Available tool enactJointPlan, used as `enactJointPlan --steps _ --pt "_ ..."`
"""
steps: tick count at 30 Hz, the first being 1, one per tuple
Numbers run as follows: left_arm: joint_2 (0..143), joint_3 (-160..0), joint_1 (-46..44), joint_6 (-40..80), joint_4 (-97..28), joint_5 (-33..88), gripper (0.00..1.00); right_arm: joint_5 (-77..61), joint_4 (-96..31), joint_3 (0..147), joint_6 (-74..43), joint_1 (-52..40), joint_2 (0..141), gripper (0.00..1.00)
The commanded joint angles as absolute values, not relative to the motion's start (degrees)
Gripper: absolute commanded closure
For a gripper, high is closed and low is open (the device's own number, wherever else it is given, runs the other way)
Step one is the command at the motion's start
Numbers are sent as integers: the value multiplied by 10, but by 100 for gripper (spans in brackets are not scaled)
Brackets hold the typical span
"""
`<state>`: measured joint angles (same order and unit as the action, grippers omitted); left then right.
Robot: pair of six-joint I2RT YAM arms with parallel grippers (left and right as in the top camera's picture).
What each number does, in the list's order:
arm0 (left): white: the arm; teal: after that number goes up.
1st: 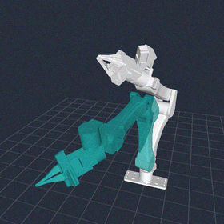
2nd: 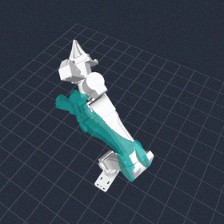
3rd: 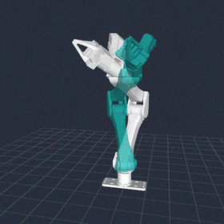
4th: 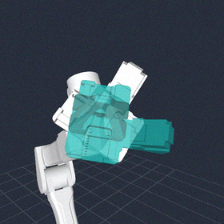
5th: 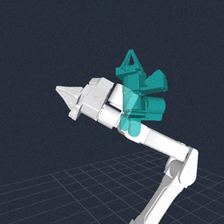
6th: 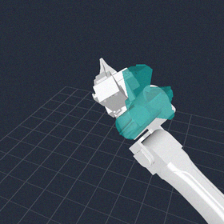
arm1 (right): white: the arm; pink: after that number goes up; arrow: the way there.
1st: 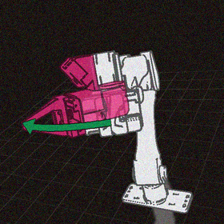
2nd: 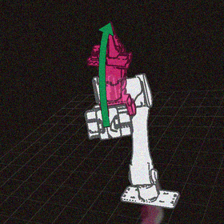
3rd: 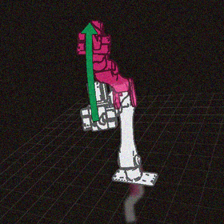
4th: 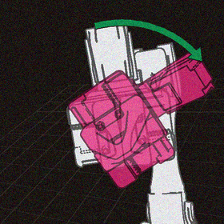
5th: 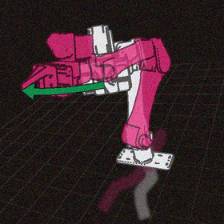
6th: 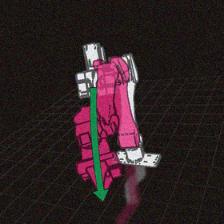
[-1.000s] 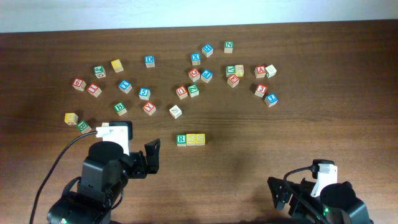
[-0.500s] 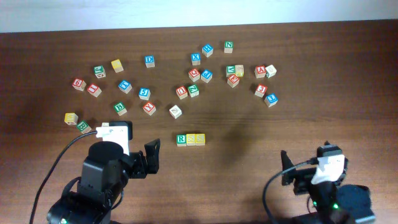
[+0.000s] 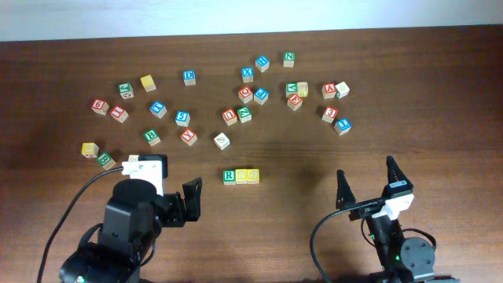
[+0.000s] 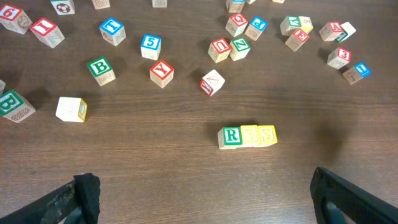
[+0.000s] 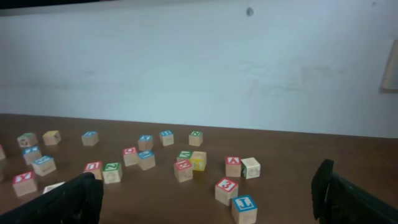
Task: Spell out RSS
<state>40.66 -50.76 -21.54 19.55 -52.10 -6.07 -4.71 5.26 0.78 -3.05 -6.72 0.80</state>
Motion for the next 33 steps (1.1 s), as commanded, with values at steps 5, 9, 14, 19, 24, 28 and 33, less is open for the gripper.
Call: enactJointPlan --steps 5,9,14,19,24,28,33 --pt "405 -514 -216 197 -521 -65 1 -4 -25 3 -37 -63 2 2" --pt "405 -514 -216 197 -522 -65 1 -1 -47 3 -34 -63 2 2" --pt "405 -514 -216 197 -522 -65 1 -3 -46 3 -35 -63 2 2" --pt "405 -514 -216 197 -522 -65 1 -3 -46 3 -35 -63 2 1" --pt "405 -514 -216 197 -522 -65 1 -3 -46 3 -35 -63 2 2" --pt "405 -514 -216 197 -524 -65 0 -3 -46 3 -35 -63 2 2" --pt "327 -502 -218 197 -569 -65 1 -3 -46 3 -35 -63 2 2"
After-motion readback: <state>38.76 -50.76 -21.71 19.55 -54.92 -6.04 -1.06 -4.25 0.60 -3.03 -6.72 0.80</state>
